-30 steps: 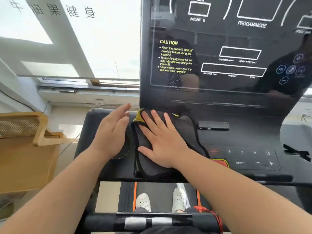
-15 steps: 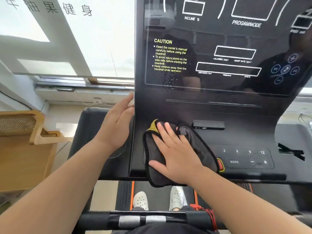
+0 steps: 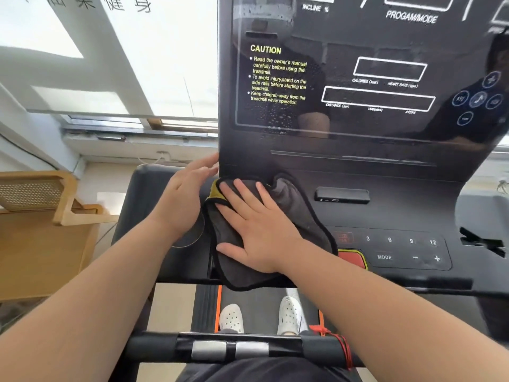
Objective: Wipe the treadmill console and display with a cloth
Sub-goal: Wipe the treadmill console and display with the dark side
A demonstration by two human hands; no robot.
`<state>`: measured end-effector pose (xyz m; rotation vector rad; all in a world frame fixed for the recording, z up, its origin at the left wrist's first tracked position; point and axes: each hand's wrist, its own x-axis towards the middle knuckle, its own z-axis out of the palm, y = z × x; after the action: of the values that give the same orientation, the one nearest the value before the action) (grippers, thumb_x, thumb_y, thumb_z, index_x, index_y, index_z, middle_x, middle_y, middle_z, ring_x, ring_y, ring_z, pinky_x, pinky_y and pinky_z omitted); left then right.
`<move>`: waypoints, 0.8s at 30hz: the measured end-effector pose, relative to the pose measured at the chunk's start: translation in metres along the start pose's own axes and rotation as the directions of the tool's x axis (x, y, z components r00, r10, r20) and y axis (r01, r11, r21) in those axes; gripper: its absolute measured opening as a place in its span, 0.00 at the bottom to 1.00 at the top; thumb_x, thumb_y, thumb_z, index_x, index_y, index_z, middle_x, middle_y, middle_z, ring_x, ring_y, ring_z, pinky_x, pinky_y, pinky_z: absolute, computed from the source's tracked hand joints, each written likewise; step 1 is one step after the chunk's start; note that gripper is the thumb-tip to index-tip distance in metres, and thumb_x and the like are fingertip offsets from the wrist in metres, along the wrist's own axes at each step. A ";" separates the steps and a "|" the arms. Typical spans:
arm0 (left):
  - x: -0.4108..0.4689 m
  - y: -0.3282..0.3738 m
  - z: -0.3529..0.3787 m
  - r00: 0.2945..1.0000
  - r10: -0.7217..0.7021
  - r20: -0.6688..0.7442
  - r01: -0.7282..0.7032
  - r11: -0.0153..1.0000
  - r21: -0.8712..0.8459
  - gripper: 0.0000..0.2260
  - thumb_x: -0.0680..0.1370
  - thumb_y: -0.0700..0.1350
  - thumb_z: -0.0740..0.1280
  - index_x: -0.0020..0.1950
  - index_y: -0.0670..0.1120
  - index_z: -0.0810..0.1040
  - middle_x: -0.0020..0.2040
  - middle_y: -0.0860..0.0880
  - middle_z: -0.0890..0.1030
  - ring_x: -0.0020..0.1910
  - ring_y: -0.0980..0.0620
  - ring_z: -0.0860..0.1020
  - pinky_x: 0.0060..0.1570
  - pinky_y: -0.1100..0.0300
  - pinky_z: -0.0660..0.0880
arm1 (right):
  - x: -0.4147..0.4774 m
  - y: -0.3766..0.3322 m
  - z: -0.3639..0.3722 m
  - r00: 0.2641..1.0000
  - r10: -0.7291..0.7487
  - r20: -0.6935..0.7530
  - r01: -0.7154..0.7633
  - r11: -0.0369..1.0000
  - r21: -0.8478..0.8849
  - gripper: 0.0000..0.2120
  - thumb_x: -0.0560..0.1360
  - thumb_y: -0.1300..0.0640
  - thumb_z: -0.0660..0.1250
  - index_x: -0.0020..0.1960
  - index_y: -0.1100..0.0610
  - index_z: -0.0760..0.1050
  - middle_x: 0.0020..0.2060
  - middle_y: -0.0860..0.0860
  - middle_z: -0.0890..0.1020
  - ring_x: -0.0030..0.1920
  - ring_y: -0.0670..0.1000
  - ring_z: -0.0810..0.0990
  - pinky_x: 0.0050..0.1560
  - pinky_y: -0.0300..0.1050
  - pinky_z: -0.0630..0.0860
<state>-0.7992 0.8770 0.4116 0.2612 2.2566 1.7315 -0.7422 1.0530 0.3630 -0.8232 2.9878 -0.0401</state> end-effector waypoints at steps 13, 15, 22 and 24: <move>0.025 0.024 0.006 0.985 0.065 -0.162 -0.080 0.993 -0.091 0.27 0.80 0.61 0.50 0.76 0.56 0.70 0.71 0.59 0.76 0.71 0.62 0.72 0.73 0.52 0.65 | -0.009 0.043 -0.023 0.947 0.231 -0.224 -0.286 0.922 -0.261 0.39 0.80 0.33 0.58 0.80 0.59 0.63 0.84 0.60 0.49 0.83 0.61 0.45 0.82 0.61 0.40; 0.030 0.032 0.012 0.982 0.061 -0.180 -0.091 0.983 -0.161 0.24 0.80 0.56 0.50 0.73 0.56 0.73 0.67 0.62 0.78 0.68 0.64 0.74 0.67 0.56 0.70 | -0.017 0.050 -0.023 0.925 0.283 -0.255 -0.348 0.899 -0.265 0.39 0.80 0.33 0.59 0.79 0.59 0.62 0.83 0.61 0.48 0.83 0.62 0.44 0.81 0.62 0.40; 0.031 0.034 0.021 0.975 0.043 -0.219 -0.098 0.964 -0.246 0.21 0.87 0.44 0.48 0.74 0.54 0.74 0.65 0.63 0.80 0.64 0.68 0.75 0.52 0.74 0.74 | -0.012 0.077 -0.044 0.666 0.577 -0.472 -0.674 0.737 -0.049 0.43 0.80 0.31 0.56 0.80 0.64 0.56 0.82 0.67 0.48 0.82 0.66 0.45 0.80 0.65 0.40; 0.032 0.031 0.021 0.976 0.041 -0.215 -0.098 0.961 -0.260 0.21 0.87 0.44 0.48 0.74 0.54 0.73 0.66 0.63 0.79 0.65 0.67 0.75 0.53 0.74 0.74 | 0.001 0.082 -0.056 0.607 0.599 -0.523 -0.693 0.721 0.022 0.43 0.80 0.31 0.56 0.80 0.64 0.55 0.82 0.67 0.48 0.82 0.67 0.45 0.80 0.65 0.39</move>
<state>-0.8231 0.9137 0.4329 0.1057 2.1327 2.1677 -0.7876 1.1233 0.4160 0.4270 3.6161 0.0617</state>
